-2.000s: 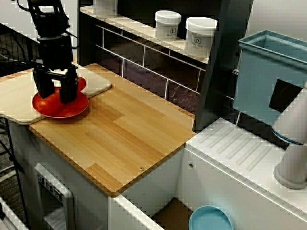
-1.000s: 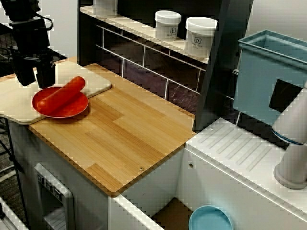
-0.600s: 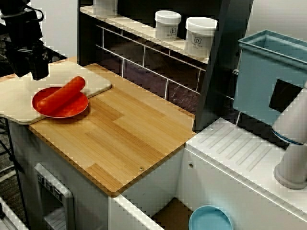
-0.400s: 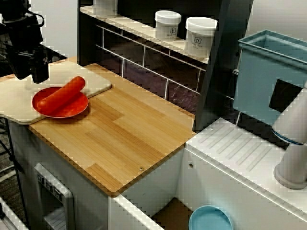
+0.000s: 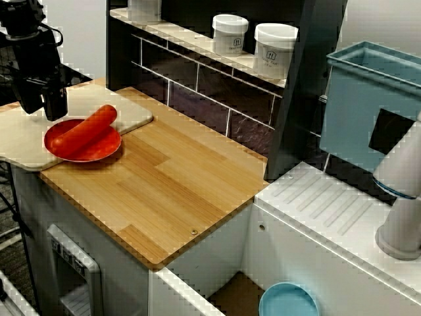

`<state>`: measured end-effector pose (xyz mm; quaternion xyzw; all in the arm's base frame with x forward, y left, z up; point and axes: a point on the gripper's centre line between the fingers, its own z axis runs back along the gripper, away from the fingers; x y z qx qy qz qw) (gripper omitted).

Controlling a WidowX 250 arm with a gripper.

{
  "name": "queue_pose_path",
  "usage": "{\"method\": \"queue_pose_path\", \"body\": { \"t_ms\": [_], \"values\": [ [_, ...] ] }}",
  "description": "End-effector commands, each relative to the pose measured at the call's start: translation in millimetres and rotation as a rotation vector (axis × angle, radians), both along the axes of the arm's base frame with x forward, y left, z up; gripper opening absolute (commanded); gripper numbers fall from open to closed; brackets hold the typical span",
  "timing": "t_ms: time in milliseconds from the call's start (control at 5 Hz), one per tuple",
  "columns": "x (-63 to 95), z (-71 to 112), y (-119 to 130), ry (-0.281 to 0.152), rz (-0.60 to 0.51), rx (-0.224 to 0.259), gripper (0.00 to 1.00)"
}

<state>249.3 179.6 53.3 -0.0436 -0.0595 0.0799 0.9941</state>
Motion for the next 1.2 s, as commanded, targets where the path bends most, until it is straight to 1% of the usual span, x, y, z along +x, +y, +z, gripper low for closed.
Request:
{"method": "queue_pose_path", "body": {
  "t_ms": [0,600,1000],
  "values": [
    [-0.2,2.8,3.4,-0.006,-0.026,0.031,1.00],
    [2.5,1.2,6.9,0.018,-0.047,0.045,1.00],
    [5.8,1.8,11.6,0.024,-0.052,0.053,1.00]
  ]
}}
